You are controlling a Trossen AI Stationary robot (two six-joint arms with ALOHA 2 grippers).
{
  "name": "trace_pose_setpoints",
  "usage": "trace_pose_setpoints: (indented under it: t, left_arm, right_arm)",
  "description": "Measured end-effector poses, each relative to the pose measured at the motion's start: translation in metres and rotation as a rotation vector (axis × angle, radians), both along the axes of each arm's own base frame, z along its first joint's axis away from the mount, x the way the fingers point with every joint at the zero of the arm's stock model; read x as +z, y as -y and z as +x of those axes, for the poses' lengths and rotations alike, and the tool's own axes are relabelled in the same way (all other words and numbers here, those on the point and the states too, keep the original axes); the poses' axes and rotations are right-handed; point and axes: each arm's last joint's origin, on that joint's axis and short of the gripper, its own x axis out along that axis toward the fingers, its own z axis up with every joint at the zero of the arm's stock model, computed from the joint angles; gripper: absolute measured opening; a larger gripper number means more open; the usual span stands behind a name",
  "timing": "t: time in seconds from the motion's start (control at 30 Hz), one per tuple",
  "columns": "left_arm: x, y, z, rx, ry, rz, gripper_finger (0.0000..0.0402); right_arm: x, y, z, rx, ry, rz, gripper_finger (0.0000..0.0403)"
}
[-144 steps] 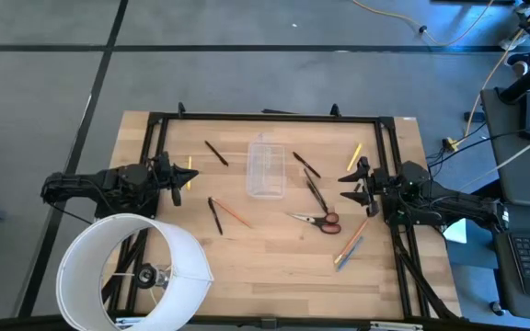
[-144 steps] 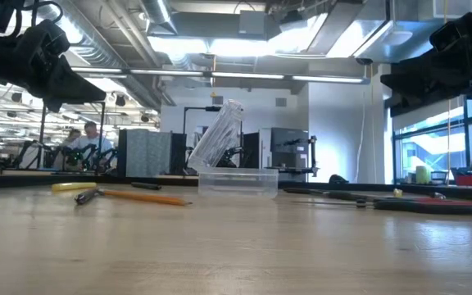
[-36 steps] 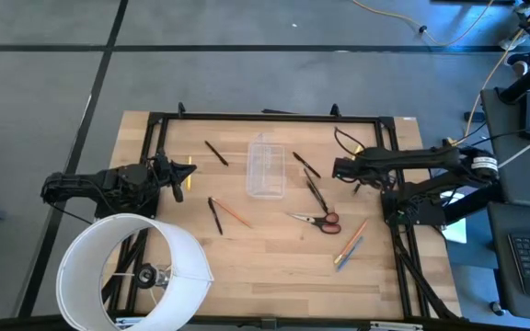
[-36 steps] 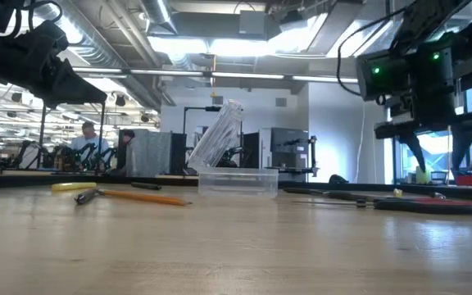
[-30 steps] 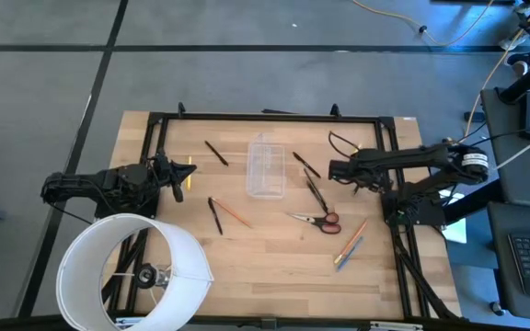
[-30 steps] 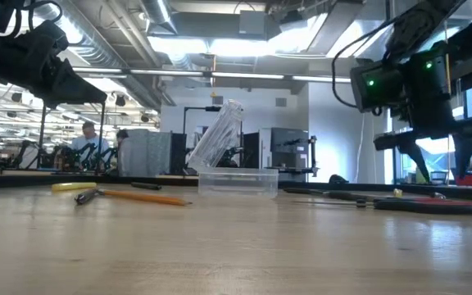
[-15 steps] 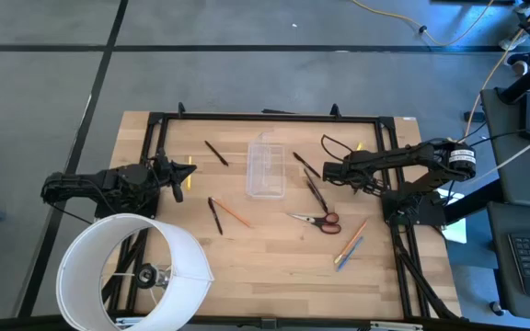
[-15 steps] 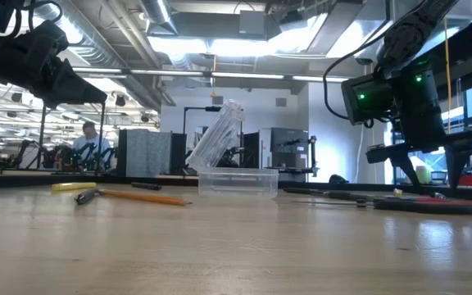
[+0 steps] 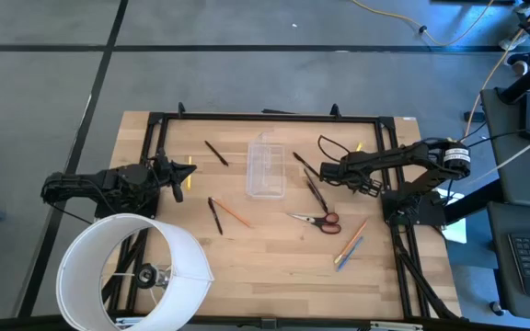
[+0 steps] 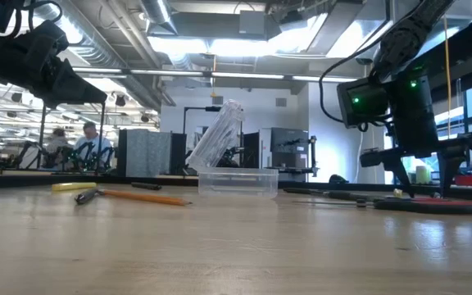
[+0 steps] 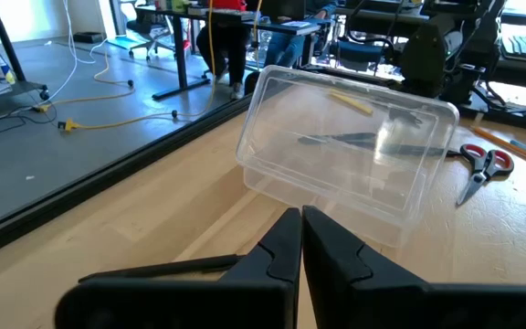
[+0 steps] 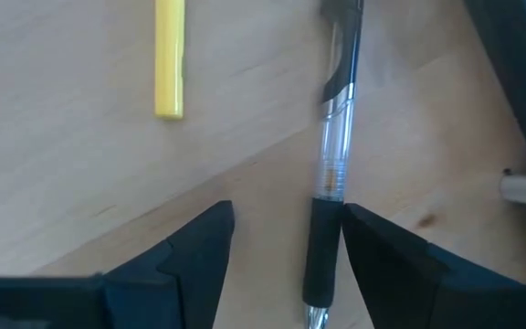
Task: Pick & place school supplies into a supply box
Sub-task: Put the transparent pen into the transparent supply box
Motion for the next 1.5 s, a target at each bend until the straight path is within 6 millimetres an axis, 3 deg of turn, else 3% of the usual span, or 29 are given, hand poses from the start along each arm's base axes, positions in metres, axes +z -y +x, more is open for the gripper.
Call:
trace_pose_setpoints:
  t: [0.3,0.43,0.93,1.27,1.5]
  left_arm:
    - [0.000,0.000,0.000,0.000,0.000,0.000,0.0008]
    - [0.000,0.000,0.000,0.000,0.000,0.000,0.0010]
    - [0.000,0.000,0.000,-0.001,0.000,0.000,0.0006]
    - [0.000,0.000,0.000,0.000,0.000,0.000,0.0006]
    - [0.000,0.000,0.000,0.000,0.000,0.000,0.0006]
  right_arm:
    - [0.000,0.000,-0.001,0.036,-0.019,0.000,0.0216]
    - [0.000,-0.001,-0.001,-0.066,0.000,-0.001,0.0216]
    - [-0.001,0.002,-0.001,-0.181,0.030,-0.094,0.0216]
    - [-0.002,0.006,0.009,0.006,0.088,-0.116,0.0216]
    - [-0.002,0.006,0.009,-0.143,0.124,-0.153,0.0216]
